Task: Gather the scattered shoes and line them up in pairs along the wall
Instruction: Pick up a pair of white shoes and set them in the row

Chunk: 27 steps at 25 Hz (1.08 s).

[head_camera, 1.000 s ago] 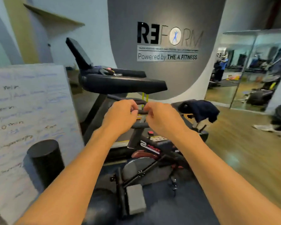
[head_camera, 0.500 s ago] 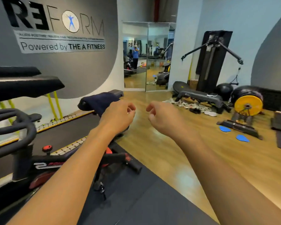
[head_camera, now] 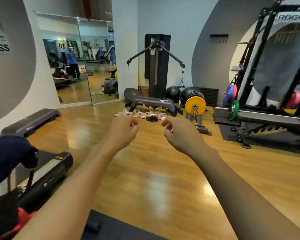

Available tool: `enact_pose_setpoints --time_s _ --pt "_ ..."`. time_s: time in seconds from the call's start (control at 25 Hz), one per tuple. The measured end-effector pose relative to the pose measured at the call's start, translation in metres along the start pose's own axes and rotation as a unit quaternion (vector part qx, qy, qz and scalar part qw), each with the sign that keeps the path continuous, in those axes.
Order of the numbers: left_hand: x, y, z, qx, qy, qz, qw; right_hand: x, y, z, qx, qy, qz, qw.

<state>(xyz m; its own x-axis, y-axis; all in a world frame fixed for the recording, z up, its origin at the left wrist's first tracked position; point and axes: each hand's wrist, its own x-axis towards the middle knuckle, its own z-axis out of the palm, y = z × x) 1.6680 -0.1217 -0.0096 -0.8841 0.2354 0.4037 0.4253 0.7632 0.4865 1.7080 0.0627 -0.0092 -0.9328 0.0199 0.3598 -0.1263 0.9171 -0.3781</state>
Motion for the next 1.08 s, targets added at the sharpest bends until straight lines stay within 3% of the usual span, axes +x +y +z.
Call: enact_pose_setpoints --time_s 0.28,0.76,1.08 --pt "0.174 -0.056 0.074 0.008 0.001 -0.024 1.000 0.177 0.090 0.052 0.016 0.015 0.009 1.000" --pt "0.464 -0.208 0.178 0.026 0.000 -0.063 0.998 0.499 0.160 0.184 0.023 -0.001 -0.019 1.000" --pt "0.683 -0.294 0.264 0.023 -0.055 -0.051 0.997 0.700 0.220 0.264 0.018 -0.013 0.021 1.000"
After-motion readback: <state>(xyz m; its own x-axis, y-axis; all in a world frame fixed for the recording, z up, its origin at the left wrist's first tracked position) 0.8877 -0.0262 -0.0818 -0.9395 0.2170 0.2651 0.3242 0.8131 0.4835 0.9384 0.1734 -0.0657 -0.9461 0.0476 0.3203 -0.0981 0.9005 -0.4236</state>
